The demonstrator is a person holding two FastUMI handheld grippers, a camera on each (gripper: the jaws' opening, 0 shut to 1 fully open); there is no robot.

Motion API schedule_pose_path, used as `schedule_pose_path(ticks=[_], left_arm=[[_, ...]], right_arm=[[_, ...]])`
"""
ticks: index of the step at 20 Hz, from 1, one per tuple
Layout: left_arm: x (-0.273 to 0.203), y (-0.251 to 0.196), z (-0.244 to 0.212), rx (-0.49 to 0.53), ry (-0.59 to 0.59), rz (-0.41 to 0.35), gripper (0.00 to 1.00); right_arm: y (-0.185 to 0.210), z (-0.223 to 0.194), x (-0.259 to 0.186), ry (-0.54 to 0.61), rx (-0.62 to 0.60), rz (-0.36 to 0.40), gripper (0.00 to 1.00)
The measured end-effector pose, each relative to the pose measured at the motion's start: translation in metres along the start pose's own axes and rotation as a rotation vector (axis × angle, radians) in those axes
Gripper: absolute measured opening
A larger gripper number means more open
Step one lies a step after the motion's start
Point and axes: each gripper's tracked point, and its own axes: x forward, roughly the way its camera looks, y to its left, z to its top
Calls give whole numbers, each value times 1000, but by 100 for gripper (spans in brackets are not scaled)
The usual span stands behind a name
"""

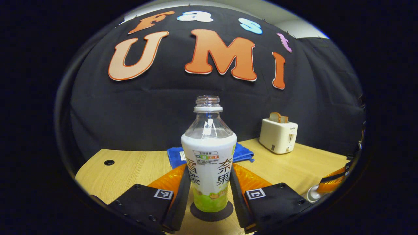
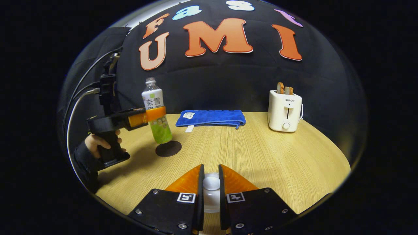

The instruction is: Open the teacup lid with one hand, grasp the water bottle and pour water into the teacup with the other hand; after pouring, place the water bottle on the coaster and then close the teacup lid.

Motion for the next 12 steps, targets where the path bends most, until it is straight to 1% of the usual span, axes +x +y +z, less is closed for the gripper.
schedule_pose_path(ticks=[1, 2, 4, 7, 8, 11, 12], left_arm=[[4, 0, -4, -4, 12, -1, 65], [6, 1, -6, -14, 13, 4, 67], [7, 5, -13, -21, 26, 15, 65], [8, 6, -21, -23, 51, 18, 67], [7, 6, -19, -25, 50, 20, 70], [7, 4, -21, -33, 54, 16, 71], [7, 2, -22, -38, 60, 12, 70]], right_arm=[[-1, 0, 0, 1, -1, -3, 20], [-2, -1, 0, 0, -2, -6, 20], [-5, -2, -1, 2, -2, -10, 20], [-6, -2, -1, 1, 1, -12, 20], [-5, -2, -1, 1, 2, -11, 20], [-5, -2, -3, -2, 0, -11, 20], [-5, -2, -3, -4, 0, -10, 20]])
